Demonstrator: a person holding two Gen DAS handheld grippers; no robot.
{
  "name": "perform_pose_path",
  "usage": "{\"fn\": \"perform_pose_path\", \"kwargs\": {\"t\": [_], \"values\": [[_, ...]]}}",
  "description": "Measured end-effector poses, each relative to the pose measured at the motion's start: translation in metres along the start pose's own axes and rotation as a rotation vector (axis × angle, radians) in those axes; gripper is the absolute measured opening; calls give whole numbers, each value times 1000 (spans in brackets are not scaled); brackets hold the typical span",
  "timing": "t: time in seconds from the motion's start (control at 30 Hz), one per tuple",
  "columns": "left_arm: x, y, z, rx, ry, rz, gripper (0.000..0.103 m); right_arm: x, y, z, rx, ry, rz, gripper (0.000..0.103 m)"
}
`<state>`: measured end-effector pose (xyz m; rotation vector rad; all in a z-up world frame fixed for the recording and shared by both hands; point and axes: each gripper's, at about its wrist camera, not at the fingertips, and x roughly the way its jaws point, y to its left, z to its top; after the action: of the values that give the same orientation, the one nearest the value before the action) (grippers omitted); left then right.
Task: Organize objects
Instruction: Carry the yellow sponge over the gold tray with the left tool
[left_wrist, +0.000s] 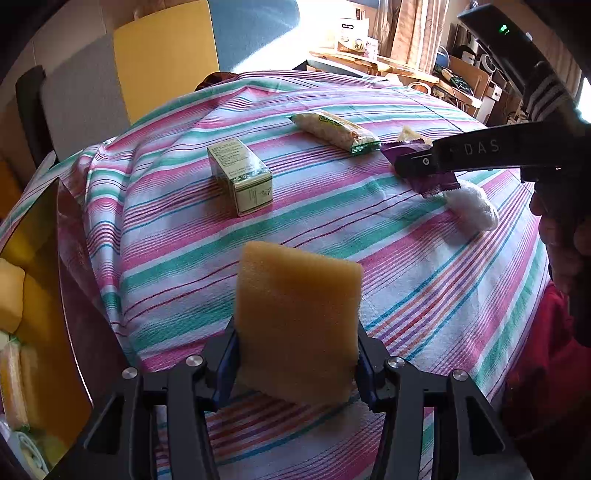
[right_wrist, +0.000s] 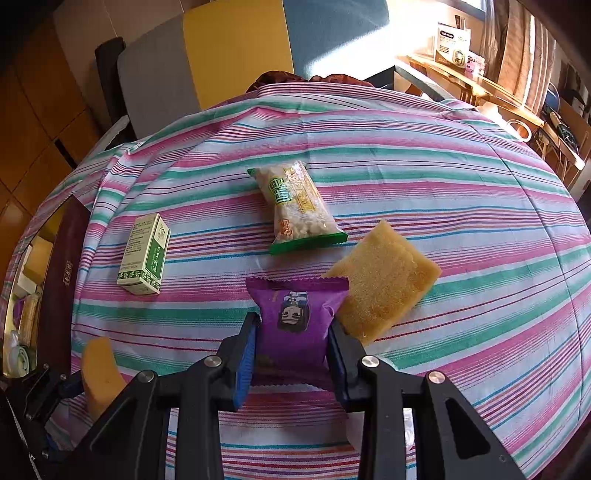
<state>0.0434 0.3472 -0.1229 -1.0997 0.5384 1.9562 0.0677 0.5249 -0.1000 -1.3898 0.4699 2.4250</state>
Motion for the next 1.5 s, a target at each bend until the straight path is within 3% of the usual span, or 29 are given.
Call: {"fn": "perform_pose_path", "kwargs": {"t": [0.47,0.7,0.87,1.07,1.2,1.33,1.5], "values": [[-7,-2,-3,7,-26,41,52,22,10,-6,-58,78,-16,33],[-69,19,3,-31,-156,79,52,23,12,-6,-76,71,-31,33],[-114,59,6,-108,-225,189,52,24,14,-7,-88,69,-43,33],[-144,113,-8,-214,-247,332,52,25,18,-8,-103,70,-61,32],[-157,142,-22,-278,-252,382,53,25,19,-9,-111,66,-74,32],[-159,170,-37,-361,-220,364,53,25,21,-10,-118,63,-86,32],[-153,221,-60,-583,-166,220,53,25,22,-11,-124,61,-95,32]]}}
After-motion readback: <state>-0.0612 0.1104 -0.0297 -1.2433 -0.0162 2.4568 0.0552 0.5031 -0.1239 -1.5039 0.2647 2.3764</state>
